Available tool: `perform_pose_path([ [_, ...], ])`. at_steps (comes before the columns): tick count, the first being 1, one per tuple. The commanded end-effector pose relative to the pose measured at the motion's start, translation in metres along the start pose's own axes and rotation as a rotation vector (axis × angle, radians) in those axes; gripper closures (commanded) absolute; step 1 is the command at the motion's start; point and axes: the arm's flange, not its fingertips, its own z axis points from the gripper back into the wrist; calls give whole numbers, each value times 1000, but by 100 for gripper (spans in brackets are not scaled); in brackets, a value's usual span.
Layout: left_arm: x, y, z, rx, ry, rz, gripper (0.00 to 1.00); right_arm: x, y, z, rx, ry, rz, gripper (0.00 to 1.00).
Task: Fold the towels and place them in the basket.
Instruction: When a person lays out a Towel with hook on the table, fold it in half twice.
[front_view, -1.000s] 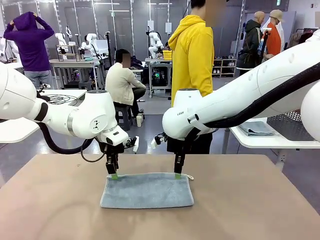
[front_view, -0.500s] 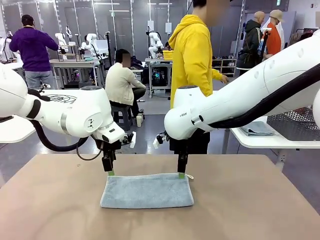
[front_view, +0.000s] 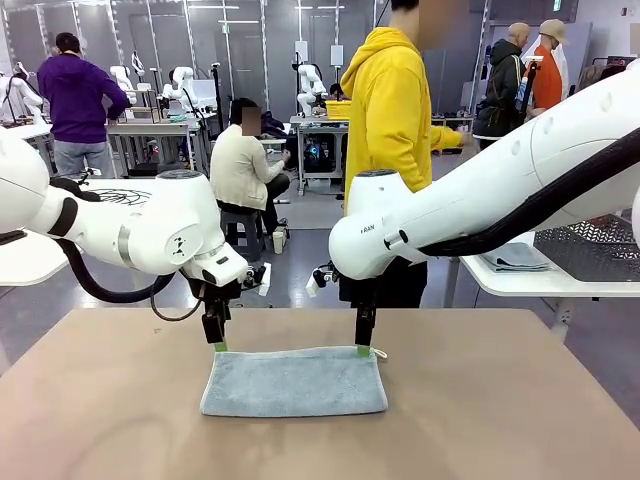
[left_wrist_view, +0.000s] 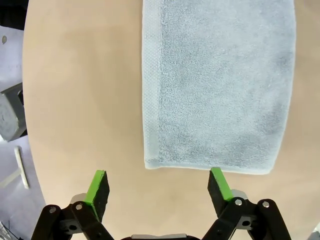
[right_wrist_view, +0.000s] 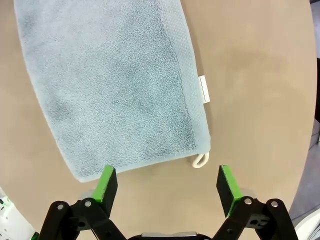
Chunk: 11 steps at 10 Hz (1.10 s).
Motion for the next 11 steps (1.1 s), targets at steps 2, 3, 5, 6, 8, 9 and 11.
perform_pose_path([
  [2, 1, 3, 0, 3, -1, 1, 0, 0, -2, 0, 1, 2, -2, 0],
  [3, 1, 3, 0, 3, -1, 1, 0, 0, -2, 0, 1, 2, -2, 0],
  [5, -5, -6, 16, 28, -5, 69, 0, 0, 5, 24, -12, -27, -36, 0],
  [6, -17, -20, 31, 8, 28, 175, 0, -3, 17, 40, -17, -28, -156, 0],
  [8, -49, -58, 57, -21, -6, 300, 0, -15, 40, 46, -43, -29, -344, 0],
  [9, -68, -77, 75, 4, -44, 357, 0, -23, 48, 44, -29, -35, -454, 0],
  [11, -107, -117, 104, 21, -94, 493, 0, -34, 63, 38, -11, -58, -690, 0],
])
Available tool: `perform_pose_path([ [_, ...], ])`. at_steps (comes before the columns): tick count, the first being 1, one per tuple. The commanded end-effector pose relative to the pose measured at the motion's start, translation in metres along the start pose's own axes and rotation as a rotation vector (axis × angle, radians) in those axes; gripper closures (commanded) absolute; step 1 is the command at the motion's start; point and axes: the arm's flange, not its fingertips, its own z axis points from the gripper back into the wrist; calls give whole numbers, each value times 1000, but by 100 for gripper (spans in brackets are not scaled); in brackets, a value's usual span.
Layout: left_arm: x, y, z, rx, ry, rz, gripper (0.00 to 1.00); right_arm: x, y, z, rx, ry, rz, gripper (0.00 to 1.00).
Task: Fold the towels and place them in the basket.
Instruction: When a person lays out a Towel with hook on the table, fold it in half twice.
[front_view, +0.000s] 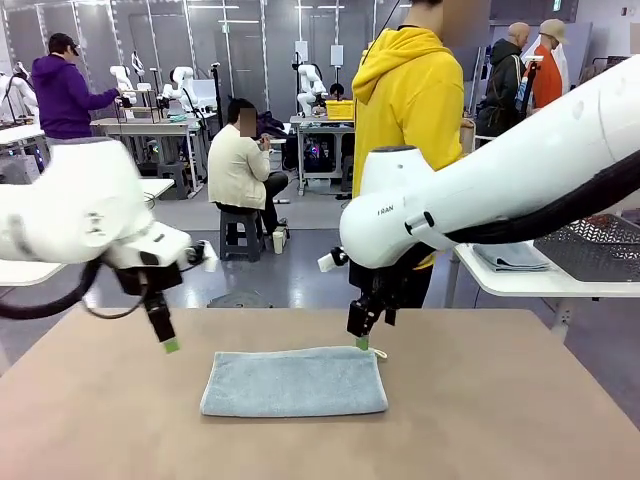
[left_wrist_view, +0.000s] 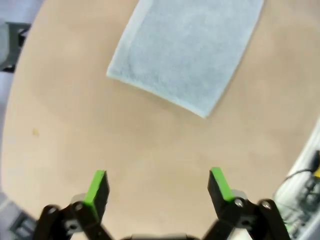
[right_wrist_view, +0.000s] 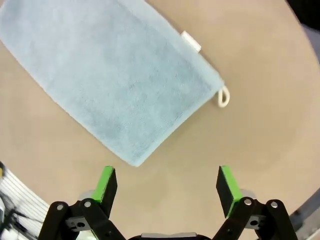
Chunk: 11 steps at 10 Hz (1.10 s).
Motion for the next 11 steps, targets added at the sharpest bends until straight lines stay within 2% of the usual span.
perform_pose_path([
  [1, -47, -27, 21, 12, -79, 116, 0, -16, 9, -12, 11, -43, -207, 0],
  [4, -102, -63, 40, 6, -121, 216, 0, -26, 9, -26, -6, -27, -443, 0],
  [6, -124, -76, 46, 41, -149, 259, 0, -29, 6, -32, -9, -24, -515, 0],
  [7, -129, -79, 48, 40, -166, 248, 0, -27, 8, -30, -16, -10, -538, 0],
  [8, -107, -52, 55, 18, -152, 230, 0, -26, 2, -29, 25, -10, -463, 0],
  [11, -107, -52, 55, 18, -152, 230, 0, -26, 2, -29, 25, -10, -463, 0],
])
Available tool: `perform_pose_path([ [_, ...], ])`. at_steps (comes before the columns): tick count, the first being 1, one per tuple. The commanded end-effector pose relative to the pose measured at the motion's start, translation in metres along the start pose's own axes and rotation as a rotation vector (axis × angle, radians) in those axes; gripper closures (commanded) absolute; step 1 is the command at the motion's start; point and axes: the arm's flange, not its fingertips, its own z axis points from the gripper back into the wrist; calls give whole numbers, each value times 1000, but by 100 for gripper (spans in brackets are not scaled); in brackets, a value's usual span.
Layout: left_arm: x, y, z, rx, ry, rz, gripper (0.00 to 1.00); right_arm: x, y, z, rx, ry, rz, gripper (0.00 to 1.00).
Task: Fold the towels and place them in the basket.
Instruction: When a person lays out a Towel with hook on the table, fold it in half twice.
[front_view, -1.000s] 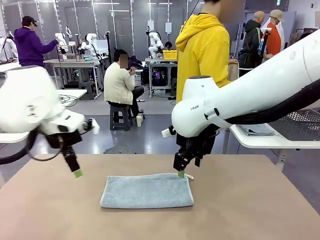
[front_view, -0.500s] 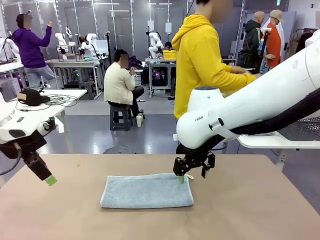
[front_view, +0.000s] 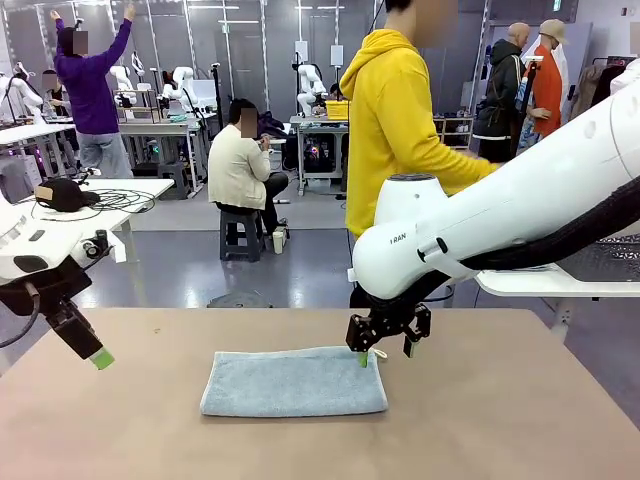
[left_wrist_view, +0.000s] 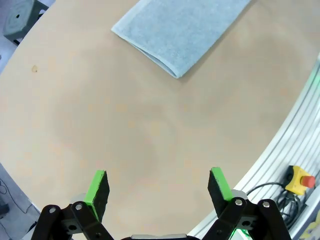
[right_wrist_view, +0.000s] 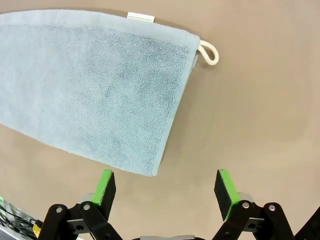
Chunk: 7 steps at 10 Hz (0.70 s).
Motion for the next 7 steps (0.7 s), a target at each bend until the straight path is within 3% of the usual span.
perform_pose_path([
  [1, 0, 1, -1, 11, 8, 6, 0, 0, 0, 0, 0, 0, -3, 0],
  [7, 0, 1, -1, 11, 8, 6, 0, 23, 0, -51, 18, -3, -210, 0],
])
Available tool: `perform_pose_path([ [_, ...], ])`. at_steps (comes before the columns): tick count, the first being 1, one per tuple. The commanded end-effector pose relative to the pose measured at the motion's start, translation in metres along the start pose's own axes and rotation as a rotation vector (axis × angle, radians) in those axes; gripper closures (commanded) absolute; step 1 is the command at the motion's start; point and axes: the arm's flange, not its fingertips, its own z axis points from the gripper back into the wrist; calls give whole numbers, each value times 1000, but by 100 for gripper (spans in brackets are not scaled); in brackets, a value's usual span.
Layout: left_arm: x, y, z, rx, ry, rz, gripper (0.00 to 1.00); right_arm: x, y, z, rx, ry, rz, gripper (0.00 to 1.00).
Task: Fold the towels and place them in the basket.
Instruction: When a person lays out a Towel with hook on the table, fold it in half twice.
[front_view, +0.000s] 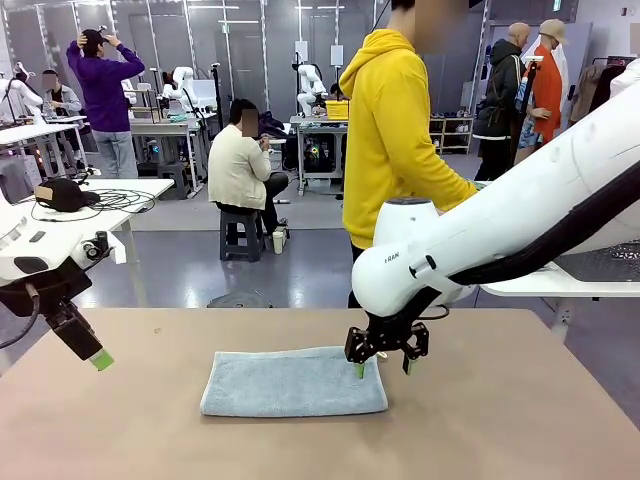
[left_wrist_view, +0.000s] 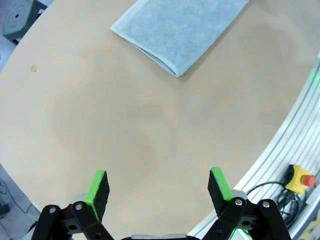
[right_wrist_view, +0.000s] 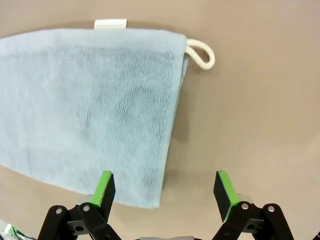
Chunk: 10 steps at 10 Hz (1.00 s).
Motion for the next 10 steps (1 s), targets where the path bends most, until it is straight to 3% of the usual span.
perform_pose_path([
  [1, 0, 0, 0, 12, 5, 8, 0, 13, 9, -11, 9, -37, -77, 0],
  [9, 0, 0, 0, 12, 5, 8, 0, 30, 6, -33, 17, -31, -150, 0],
  [10, 0, 0, 0, 12, 5, 8, 0, 30, 4, -35, 24, -28, -153, 18],
])
